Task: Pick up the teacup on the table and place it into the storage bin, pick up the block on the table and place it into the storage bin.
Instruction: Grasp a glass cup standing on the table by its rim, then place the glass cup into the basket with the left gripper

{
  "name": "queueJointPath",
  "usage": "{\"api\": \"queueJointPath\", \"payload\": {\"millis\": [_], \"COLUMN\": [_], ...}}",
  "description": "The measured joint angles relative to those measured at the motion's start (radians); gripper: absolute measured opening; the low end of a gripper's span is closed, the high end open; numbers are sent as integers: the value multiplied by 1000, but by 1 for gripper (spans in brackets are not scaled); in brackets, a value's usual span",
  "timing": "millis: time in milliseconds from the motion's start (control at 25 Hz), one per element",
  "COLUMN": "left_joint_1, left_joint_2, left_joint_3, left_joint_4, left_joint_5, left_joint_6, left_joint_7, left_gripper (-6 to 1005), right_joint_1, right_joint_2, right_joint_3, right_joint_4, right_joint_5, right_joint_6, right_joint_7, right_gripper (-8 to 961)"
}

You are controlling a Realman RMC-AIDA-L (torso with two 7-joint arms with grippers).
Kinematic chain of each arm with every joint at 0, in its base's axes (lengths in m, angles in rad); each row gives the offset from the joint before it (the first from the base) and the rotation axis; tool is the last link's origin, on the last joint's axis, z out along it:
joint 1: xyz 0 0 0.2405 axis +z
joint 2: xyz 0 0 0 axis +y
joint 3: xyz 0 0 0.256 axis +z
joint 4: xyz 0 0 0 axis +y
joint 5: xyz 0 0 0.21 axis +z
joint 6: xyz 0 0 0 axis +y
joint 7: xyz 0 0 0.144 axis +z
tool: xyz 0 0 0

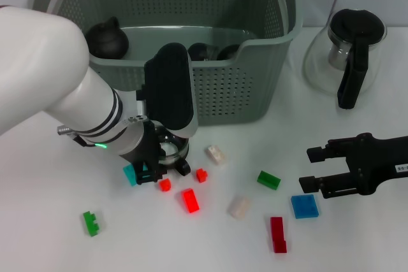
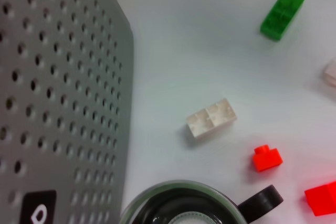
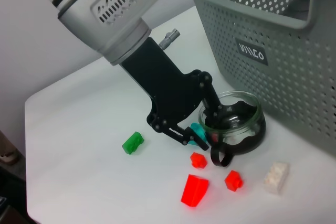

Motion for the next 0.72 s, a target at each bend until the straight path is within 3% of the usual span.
{"api": "queueJointPath", "payload": {"millis": [440,600,720], "left_joint_1": [-12,7,14], "left_joint_2": [0,-2,-3], "left_joint_3": [1,-7,-68], "left_joint_4": [-6,86,186], "left_joint_5": [1,-49,-169], "left_joint_6": [25,100,221], "left_joint_7": [-38,-69,-110], "left_gripper": [139,64,42], "right_joint_1": [1,-1,-3], "right_joint_2": [-5,-7,-12], "right_joint_3": [0,0,0], "right_joint_4": [0,0,0], "right_joint_5": [0,0,0], "right_joint_6": [-4,-3,-4], "right_joint_7": [2,-2,-4], "right_gripper": [795,796,796]}}
